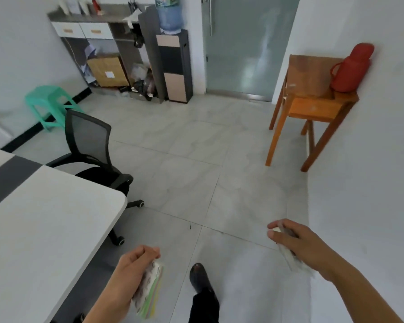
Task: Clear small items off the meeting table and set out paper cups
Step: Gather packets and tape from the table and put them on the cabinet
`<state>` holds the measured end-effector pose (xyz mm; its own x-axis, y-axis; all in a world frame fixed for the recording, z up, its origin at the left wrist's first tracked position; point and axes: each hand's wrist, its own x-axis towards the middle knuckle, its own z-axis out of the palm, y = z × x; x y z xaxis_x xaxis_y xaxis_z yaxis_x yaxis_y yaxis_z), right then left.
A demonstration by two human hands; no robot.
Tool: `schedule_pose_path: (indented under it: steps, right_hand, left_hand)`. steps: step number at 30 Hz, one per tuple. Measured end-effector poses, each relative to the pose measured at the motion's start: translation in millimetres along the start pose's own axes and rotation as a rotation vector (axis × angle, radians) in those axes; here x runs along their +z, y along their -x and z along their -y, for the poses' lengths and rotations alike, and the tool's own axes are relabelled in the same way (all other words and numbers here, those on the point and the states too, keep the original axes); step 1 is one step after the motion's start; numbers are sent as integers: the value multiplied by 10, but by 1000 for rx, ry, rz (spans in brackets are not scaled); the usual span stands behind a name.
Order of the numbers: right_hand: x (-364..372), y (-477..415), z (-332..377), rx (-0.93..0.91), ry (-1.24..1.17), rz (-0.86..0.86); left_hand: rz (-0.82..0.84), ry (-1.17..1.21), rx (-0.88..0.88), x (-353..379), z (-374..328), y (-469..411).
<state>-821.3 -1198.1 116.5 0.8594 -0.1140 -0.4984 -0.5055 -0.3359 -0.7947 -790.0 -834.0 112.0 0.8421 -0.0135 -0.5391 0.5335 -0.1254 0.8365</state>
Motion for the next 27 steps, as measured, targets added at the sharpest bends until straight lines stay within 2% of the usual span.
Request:
schedule_pose_path:
  steps: [5,8,13,19,23,27]
  right_hand:
    - [-93,-1084,471,31,44,91]
    - [-295,-1670,863,61,53,93]
    - [-631,-2661,1647,20,18,-42]
    - [-815,-3893,2172,61,18,10]
    - [-973,-4985,2541,71,71,84]
    - [-1140,-6119,3116,14,97,69]
  left_hand:
    - [-110,8,-6,-78,-439,-1152]
    - [-91,4,9,-46,-991,-1881]
    - [5,-28,121,87,-2115,-2990]
    - [77,-19,100,193,-2899,-4042]
    - [-42,42,113,178,-3251,-4845]
    - [-163,50,110,83,-3727,-5588]
